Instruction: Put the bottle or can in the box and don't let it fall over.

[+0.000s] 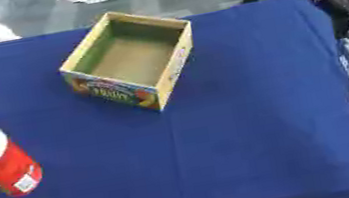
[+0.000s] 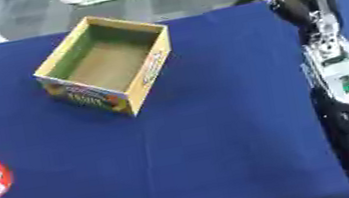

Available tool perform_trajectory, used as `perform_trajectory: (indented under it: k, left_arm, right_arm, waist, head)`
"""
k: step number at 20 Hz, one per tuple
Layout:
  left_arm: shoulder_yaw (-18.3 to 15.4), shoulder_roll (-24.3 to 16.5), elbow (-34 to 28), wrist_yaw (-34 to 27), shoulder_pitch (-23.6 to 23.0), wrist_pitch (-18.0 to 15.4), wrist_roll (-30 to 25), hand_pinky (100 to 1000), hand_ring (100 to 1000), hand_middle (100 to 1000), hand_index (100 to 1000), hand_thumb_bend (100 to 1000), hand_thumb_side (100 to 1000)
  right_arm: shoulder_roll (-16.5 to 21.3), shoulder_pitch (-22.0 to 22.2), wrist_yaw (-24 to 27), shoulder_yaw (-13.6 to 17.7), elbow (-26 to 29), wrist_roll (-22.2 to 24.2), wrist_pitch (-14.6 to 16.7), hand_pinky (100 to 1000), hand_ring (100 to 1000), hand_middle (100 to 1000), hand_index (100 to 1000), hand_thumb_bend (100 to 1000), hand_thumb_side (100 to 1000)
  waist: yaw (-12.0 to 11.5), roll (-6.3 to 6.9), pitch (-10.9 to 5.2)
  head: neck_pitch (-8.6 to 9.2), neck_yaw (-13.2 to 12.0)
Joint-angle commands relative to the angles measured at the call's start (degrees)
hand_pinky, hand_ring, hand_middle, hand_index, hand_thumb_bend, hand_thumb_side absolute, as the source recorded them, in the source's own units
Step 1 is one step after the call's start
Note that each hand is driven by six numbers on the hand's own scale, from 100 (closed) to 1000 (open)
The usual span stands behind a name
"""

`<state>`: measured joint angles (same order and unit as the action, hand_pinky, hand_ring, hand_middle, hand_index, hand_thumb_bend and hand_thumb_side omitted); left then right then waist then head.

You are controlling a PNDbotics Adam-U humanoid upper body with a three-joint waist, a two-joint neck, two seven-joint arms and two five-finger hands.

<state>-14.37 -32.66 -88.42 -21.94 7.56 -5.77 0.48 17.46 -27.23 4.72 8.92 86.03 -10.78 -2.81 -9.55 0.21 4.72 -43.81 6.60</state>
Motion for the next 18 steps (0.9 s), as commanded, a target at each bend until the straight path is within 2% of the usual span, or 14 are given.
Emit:
perform_trajectory:
  k: [1,5,11,15,18]
  left_arm:
    - [-0.93,-1.46,-1.40,0.17,0.06,-0.27,0.21,949,972,762,795,299,669]
    - [-0.93,-2.02,-2.12,0.62,-1.31,-0.53,0.65,950,974,767,804,315,661]
    - [-0.62,-2.83,-4.52,2.02,-4.64,-1.11,0.08,961,989,786,834,406,630]
    - [-0.37,-3.07,-6.40,3.11,-6.85,-1.25,-1.83,968,997,793,835,478,575]
    - [-0.31,-2.98,-7.39,3.81,-8.19,-1.44,-3.25,979,1000,807,841,553,488]
  right_arm:
    - [1.57,-1.01,-0.47,0.14,0.87,0.22,0.09,732,960,1000,789,719,432]
    - [1.67,-1.05,-0.53,0.14,0.92,0.15,0.02,731,958,1000,788,720,431]
    - [1.76,-1.01,-0.50,0.14,0.89,0.02,-0.06,731,956,1000,788,719,430]
    - [1.75,-0.96,-0.51,0.17,0.91,-0.07,-0.06,731,956,1000,787,718,431]
    - [1.73,-0.91,-0.49,0.18,0.93,-0.12,-0.08,730,956,1000,787,718,432]
  waist:
    - [-0.09,0.14,-0.78]
    - [-0.11,0.17,-0.67]
    - [-0.24,0.24,-0.58]
    - [-0.31,0.26,-0.60]
    - [-0.35,0.28,-0.60]
  head:
    - [-0.31,-0.20]
    - [-0.31,-0.25]
    - [-0.31,-0.24]
    - [-0.31,-0.21]
    - [-0.31,-0.24]
